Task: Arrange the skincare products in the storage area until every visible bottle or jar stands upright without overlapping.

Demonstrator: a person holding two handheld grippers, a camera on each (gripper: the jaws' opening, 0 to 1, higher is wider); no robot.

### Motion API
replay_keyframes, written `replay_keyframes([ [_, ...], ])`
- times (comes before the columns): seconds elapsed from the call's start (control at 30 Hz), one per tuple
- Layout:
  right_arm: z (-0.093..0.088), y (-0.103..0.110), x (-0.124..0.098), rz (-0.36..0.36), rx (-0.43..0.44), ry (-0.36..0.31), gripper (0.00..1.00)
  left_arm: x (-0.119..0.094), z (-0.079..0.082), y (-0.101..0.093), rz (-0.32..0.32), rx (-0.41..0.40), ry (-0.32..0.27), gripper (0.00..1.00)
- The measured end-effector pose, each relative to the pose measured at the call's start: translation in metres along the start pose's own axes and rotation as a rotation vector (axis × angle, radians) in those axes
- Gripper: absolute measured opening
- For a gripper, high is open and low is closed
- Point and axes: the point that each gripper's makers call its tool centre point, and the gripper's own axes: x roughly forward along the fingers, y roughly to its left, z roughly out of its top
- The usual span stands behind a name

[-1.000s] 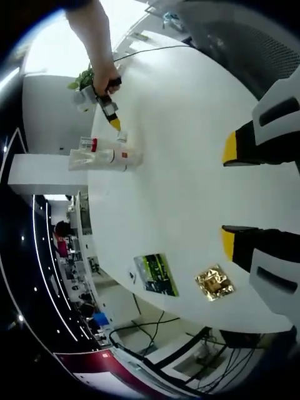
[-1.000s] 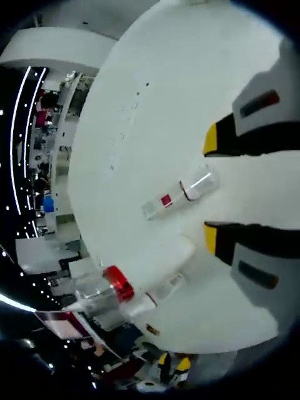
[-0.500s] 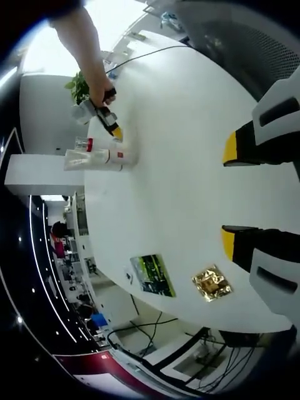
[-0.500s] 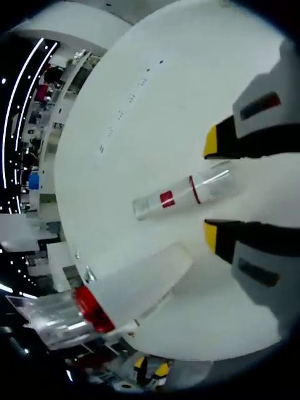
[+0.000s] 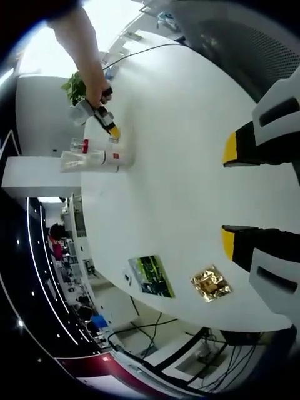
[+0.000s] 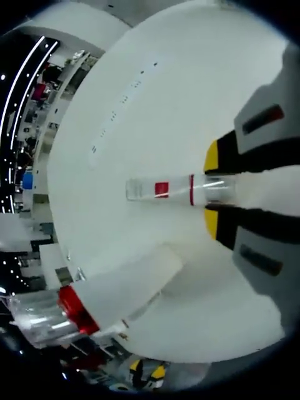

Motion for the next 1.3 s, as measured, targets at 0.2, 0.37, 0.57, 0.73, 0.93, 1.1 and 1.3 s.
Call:
replay_keyframes([
  [0.2, 0.002, -0.005, -0.027, -0.057, 0.04, -0.066, 0.2, 0.0, -0.001, -0.002, -0.006, 0.015, 0.005, 0.39],
  [0.37, -0.001, -0.006, -0.048, -0.077, 0.006, -0.085, 0.2, 0.0, 0.0, -0.004, -0.011, 0.029, 0.002, 0.39],
  [0.57, -0.014, 0.001, -0.085, -0.095, -0.065, -0.088, 0.19, -0.001, 0.003, -0.005, -0.011, 0.043, -0.01, 0.4],
  [0.73, -0.02, 0.018, -0.116, -0.113, -0.127, -0.123, 0.19, -0.001, 0.002, -0.005, -0.005, 0.06, -0.007, 0.41],
  [0.93, -0.033, 0.051, -0.146, -0.102, -0.164, -0.15, 0.2, -0.002, 0.004, -0.012, -0.016, 0.131, -0.004, 0.42],
  [1.1, -0.037, 0.086, -0.169, -0.054, -0.211, -0.195, 0.2, -0.006, 0.01, -0.021, -0.029, 0.198, -0.015, 0.44],
  [1.3, -0.032, 0.124, -0.18, 0.022, -0.23, -0.269, 0.2, -0.014, 0.033, -0.032, -0.046, 0.179, -0.07, 0.47],
])
